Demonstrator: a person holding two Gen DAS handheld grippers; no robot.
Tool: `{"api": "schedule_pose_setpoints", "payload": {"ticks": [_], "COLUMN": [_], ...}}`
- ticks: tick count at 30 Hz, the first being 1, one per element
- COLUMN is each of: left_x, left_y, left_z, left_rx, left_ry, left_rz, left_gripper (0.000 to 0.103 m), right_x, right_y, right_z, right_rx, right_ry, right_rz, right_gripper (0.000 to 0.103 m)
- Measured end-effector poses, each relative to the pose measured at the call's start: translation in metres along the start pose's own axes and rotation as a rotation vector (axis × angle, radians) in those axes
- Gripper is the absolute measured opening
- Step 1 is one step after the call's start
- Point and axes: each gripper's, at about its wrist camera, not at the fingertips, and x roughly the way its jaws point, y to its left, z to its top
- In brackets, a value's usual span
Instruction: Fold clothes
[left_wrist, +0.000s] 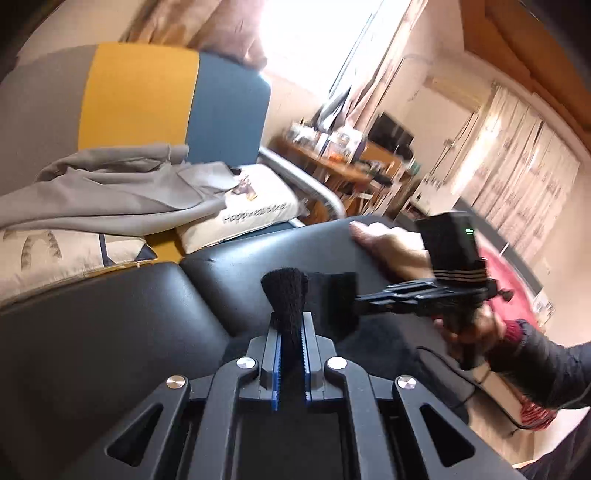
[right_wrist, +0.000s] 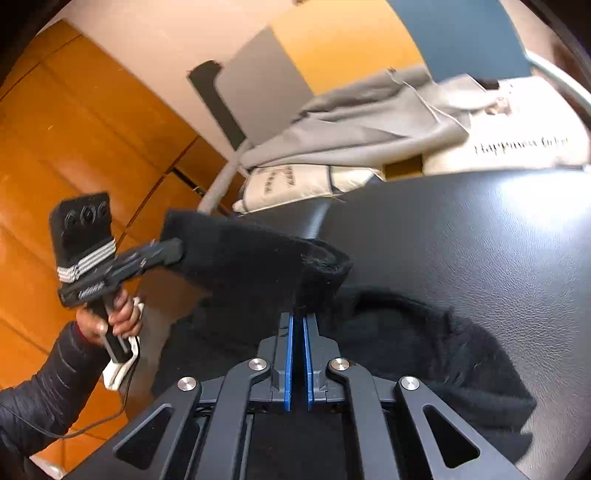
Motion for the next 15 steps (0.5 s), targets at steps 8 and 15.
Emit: {"api": "schedule_pose_setpoints", "payload": {"ticks": [8,15], "left_x": [-0.013,-0.004], "left_y": [-0.037,-0.049], "left_z": [-0.084,-0.145], "left_rx": [-0.009,-0.039], "left_ry": [0.039,0.103], "left_rz": [0.088,0.146], "left_gripper": [0.007,0.018], "right_x": [-0.029,-0.017], "right_y": [0.040,0.032], "right_z": [-0.050,-0.108], "right_rx": [-0.075,-0.092], "right_ry": [0.012,0.084], "right_rz": [-0.016,-0.106], "right_gripper": [0.006,0.011]}}
